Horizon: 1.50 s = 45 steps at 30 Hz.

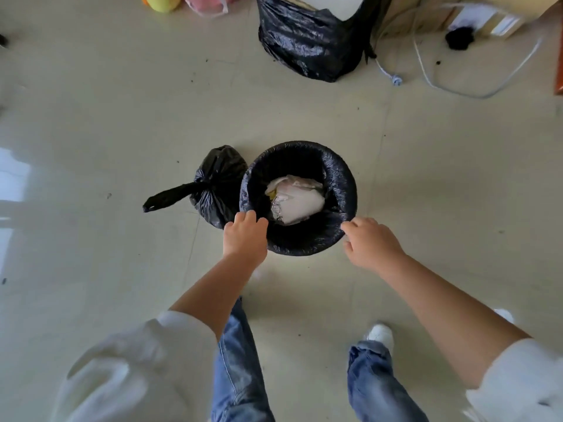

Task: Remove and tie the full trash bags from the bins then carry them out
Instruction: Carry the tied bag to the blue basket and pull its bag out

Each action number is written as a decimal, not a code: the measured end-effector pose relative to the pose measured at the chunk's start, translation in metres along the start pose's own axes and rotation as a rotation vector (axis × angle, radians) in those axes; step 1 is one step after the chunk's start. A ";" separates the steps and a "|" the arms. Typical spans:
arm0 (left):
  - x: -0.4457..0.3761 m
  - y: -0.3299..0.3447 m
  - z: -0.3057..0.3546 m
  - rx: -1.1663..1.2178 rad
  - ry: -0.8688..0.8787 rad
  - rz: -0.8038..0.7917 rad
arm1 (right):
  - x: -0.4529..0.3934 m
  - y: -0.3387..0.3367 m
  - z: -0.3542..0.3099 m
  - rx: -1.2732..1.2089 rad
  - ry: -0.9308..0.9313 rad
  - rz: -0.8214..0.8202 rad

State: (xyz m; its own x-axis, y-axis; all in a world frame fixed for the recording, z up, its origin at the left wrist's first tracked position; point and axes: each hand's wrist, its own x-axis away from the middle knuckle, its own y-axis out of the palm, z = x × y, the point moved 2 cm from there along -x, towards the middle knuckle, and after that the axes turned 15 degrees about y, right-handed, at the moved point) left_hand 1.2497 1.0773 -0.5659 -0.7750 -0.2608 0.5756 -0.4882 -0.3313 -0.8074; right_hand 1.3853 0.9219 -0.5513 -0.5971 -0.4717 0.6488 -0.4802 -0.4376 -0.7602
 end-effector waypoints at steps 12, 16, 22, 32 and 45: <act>-0.003 0.133 0.045 0.085 -0.097 0.153 | -0.034 0.120 0.001 0.023 -0.228 0.207; -0.028 0.176 0.028 0.034 0.011 0.401 | -0.074 0.161 -0.008 -0.018 -0.385 0.408; -0.054 0.196 0.010 -0.095 0.346 0.784 | -0.104 0.188 -0.014 -0.143 -0.601 0.712; -0.063 0.204 0.000 0.225 0.395 0.768 | -0.109 0.197 -0.003 -0.398 -0.676 0.535; -0.085 0.175 0.026 0.186 -0.093 0.886 | -0.140 0.144 -0.024 -0.096 -0.320 0.875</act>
State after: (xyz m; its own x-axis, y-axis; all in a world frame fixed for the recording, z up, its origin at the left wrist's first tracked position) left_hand 1.2405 1.0180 -0.7530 -0.7962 -0.5592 -0.2312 0.3497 -0.1135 -0.9299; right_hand 1.3843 0.9434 -0.7521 -0.5729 -0.7980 -0.1872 -0.0031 0.2305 -0.9731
